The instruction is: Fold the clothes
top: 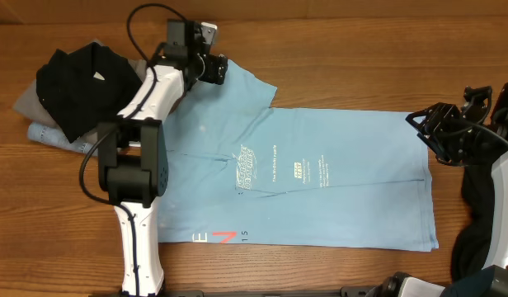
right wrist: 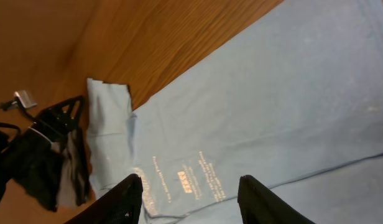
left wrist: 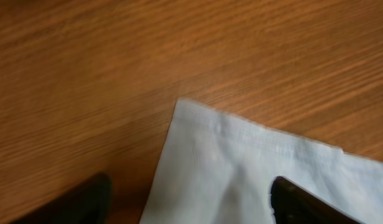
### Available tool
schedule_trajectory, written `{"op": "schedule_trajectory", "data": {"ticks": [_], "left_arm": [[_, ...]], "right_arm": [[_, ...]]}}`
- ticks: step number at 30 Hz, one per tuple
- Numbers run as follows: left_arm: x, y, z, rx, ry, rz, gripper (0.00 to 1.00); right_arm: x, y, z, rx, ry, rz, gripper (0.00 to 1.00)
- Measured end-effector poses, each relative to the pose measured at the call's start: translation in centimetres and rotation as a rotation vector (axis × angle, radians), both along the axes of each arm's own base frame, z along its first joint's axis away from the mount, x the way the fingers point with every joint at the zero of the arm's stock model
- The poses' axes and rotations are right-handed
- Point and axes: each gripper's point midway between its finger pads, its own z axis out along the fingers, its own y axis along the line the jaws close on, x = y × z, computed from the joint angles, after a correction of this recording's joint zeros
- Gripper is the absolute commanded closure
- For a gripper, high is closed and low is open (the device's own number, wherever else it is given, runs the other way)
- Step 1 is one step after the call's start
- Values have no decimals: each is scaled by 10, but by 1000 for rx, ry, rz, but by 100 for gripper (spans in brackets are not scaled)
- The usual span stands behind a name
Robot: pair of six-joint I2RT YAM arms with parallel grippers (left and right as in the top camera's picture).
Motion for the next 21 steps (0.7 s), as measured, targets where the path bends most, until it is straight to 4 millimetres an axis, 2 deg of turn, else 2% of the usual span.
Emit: {"op": "schedule_trajectory", "data": {"ticks": [3, 5, 6, 7, 10, 11, 16, 19, 21], "left_arm": [[5, -12, -12, 13, -24, -33, 24], [5, -16, -20, 26, -21, -39, 30], [5, -18, -28, 38, -13, -41, 44], [5, -21, -36, 58, -10, -49, 49], [2, -24, -37, 73, -4, -61, 77], [2, -24, -37, 74, 0, -61, 96], [-3, -25, -38, 77, 32, -65, 96], [-12, -23, -37, 84, 74, -65, 96], [-20, -21, -33, 88, 103, -64, 96]], "right_arm": [[-1, -5, -4, -39, 17, -14, 46], [-1, -7, -5, -53, 25, -20, 46], [-2, -8, -6, -63, 28, -22, 46], [-2, -9, -7, -69, 31, -25, 46], [-2, -10, -7, -75, 33, -27, 40], [-1, -11, -7, -77, 28, -28, 39], [11, -20, -3, -123, -22, -42, 40], [31, -37, 1, -198, -89, -72, 43], [44, -50, -6, -241, -102, -99, 46]]}}
